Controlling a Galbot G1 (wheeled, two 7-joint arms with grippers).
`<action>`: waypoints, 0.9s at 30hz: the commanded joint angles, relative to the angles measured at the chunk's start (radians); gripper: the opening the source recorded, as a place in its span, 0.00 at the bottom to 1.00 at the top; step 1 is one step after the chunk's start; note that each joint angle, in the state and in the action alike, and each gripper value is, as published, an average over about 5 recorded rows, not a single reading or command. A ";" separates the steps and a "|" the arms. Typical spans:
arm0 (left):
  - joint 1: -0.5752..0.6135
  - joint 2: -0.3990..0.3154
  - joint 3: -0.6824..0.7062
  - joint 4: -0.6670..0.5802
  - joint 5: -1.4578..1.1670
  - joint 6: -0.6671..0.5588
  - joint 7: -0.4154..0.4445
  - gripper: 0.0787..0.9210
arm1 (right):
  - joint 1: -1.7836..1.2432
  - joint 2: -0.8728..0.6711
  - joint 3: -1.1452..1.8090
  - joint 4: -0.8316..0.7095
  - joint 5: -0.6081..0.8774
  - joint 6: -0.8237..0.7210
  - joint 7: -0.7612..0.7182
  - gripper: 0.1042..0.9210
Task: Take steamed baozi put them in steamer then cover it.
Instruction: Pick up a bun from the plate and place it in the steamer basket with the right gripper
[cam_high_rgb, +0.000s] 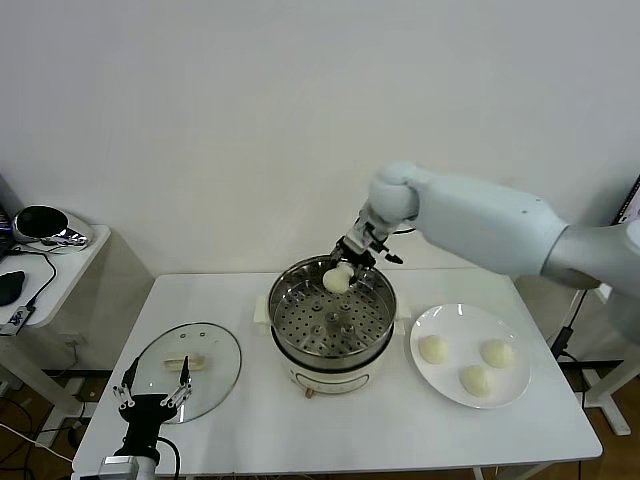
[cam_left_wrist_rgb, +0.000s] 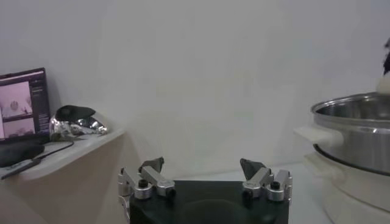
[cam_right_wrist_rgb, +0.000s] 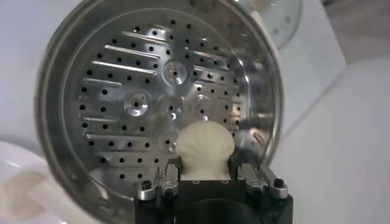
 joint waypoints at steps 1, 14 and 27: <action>-0.001 0.001 -0.003 0.001 -0.001 0.001 0.001 0.88 | -0.034 0.063 -0.032 -0.089 -0.168 0.201 0.046 0.46; -0.007 0.003 -0.008 0.012 -0.004 -0.002 0.003 0.88 | -0.089 0.117 0.015 -0.208 -0.281 0.291 0.124 0.51; -0.008 -0.002 -0.007 0.011 -0.003 -0.008 0.003 0.88 | -0.078 0.159 0.027 -0.264 -0.295 0.347 0.197 0.73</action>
